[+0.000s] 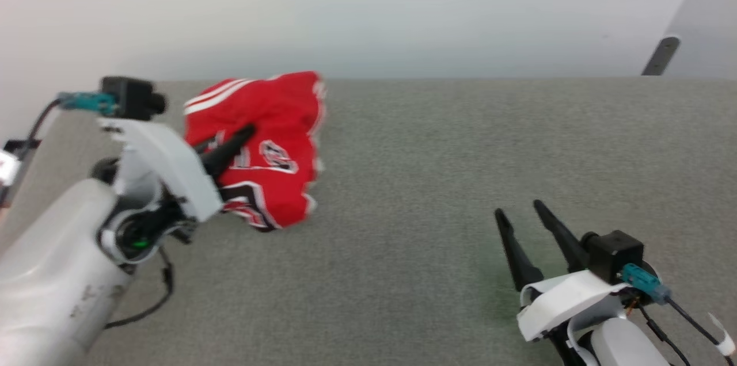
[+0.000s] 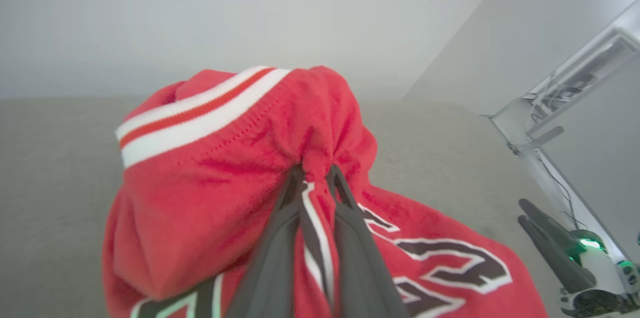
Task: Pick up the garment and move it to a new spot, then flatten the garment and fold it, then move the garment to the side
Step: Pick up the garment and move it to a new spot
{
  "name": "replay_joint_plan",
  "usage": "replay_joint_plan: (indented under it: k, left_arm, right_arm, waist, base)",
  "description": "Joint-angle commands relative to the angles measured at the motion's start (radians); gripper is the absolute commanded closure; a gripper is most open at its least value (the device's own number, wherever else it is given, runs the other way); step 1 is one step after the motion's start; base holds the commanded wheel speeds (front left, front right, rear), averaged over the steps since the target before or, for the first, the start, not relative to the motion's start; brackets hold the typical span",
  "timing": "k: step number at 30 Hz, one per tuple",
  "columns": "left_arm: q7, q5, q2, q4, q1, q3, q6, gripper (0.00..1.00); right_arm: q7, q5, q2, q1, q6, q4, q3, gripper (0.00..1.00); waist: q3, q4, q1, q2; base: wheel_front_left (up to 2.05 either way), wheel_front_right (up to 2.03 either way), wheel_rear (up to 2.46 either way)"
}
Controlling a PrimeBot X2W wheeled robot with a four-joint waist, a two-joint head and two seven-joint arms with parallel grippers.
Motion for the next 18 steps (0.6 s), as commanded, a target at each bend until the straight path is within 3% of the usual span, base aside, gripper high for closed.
replay_joint_plan:
  k: [1, 6, 10, 15, 18]
  left_arm:
    - [0.007, -0.018, -0.013, -0.06, -0.006, -0.003, 0.0, 1.0]
    - [0.043, -0.065, -0.074, -0.208, -0.044, -0.011, 0.0, 1.0]
    - [0.053, -0.068, -0.13, -0.246, -0.081, -0.023, 0.001, 1.0]
    - [0.032, -0.05, -0.221, -0.21, -0.137, -0.051, 0.001, 1.0]
    - [0.022, -0.06, -0.228, -0.148, -0.138, -0.065, 0.001, 1.0]
  right_arm:
    - [-0.005, -0.007, 0.005, 0.019, 0.0, -0.017, -0.027, 0.0]
    - [-0.005, -0.022, 0.025, 0.028, 0.0, -0.061, -0.087, 0.0]
    - [-0.004, -0.024, 0.04, 0.031, 0.0, -0.091, -0.126, 0.0]
    - [-0.003, -0.019, 0.053, 0.031, 0.0, -0.137, -0.186, 0.0]
    - [-0.003, -0.006, 0.058, 0.034, 0.0, -0.158, -0.21, 0.0]
  waist:
    - [0.006, -0.065, 0.0, -0.0001]
    - [0.056, -0.153, 0.0, -0.0001]
    - [0.091, -0.209, 0.0, -0.0001]
    - [0.149, -0.3, 0.0, -0.0001]
    - [0.182, -0.346, 0.0, -0.0001]
  base:
    - [0.0, 0.0, 0.0]
    - [0.0, 0.0, 0.0]
    - [0.0, 0.0, 0.0]
    - [0.0, 0.0, 0.0]
    - [0.0, 0.0, 0.0]
